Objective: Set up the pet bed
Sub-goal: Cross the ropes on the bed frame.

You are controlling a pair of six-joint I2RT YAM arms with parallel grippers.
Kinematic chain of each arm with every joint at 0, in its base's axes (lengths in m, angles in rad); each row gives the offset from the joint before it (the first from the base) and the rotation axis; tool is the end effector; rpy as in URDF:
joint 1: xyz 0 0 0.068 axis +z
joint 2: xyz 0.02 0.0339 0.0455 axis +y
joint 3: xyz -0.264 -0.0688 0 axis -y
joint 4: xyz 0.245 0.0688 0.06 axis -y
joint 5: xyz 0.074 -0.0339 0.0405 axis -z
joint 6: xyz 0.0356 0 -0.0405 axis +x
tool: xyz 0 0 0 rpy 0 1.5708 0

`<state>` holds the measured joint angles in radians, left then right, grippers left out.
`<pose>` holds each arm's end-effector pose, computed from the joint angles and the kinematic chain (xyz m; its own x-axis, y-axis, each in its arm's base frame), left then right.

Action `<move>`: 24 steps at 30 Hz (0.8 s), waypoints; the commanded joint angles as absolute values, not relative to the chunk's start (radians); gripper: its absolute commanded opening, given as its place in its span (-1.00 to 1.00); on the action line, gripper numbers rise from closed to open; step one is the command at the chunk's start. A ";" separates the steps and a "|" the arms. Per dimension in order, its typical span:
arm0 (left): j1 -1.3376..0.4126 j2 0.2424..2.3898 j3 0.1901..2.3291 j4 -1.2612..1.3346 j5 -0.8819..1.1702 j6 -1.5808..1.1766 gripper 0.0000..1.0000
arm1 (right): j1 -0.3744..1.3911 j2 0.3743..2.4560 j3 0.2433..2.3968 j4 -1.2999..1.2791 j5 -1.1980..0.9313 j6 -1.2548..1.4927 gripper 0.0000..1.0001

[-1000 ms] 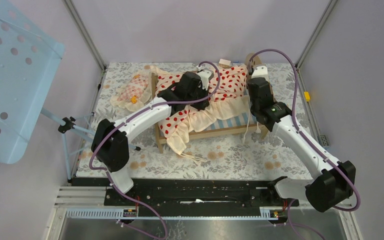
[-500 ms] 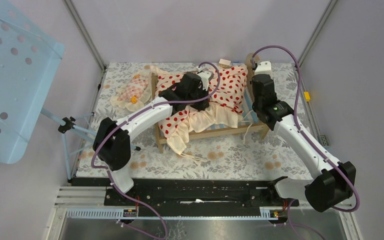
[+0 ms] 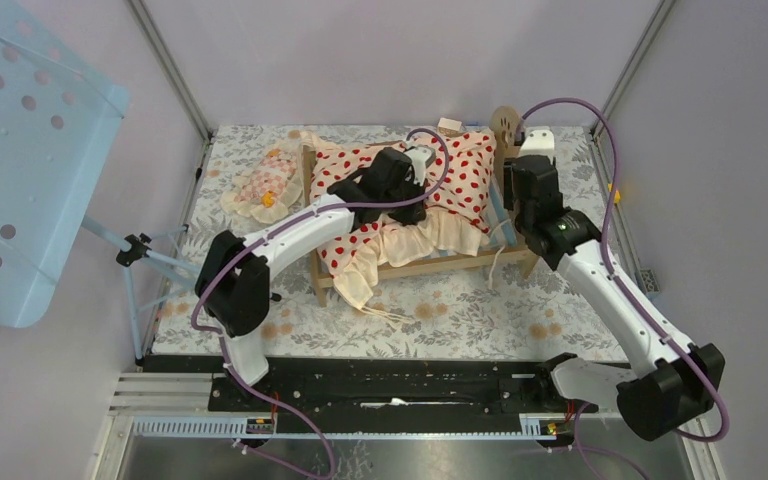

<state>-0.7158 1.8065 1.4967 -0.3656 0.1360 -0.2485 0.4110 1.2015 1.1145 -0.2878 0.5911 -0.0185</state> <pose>0.3127 -0.2783 0.2843 -0.6368 0.2309 -0.7356 0.5916 0.7582 -0.2741 0.2558 0.0898 0.3603 -0.3382 -0.1641 -0.9266 0.1374 0.9655 -0.2212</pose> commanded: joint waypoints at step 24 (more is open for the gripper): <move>-0.739 1.654 1.505 -0.347 0.149 -0.304 -0.11 | 0.405 0.930 1.041 -0.591 0.381 0.315 0.35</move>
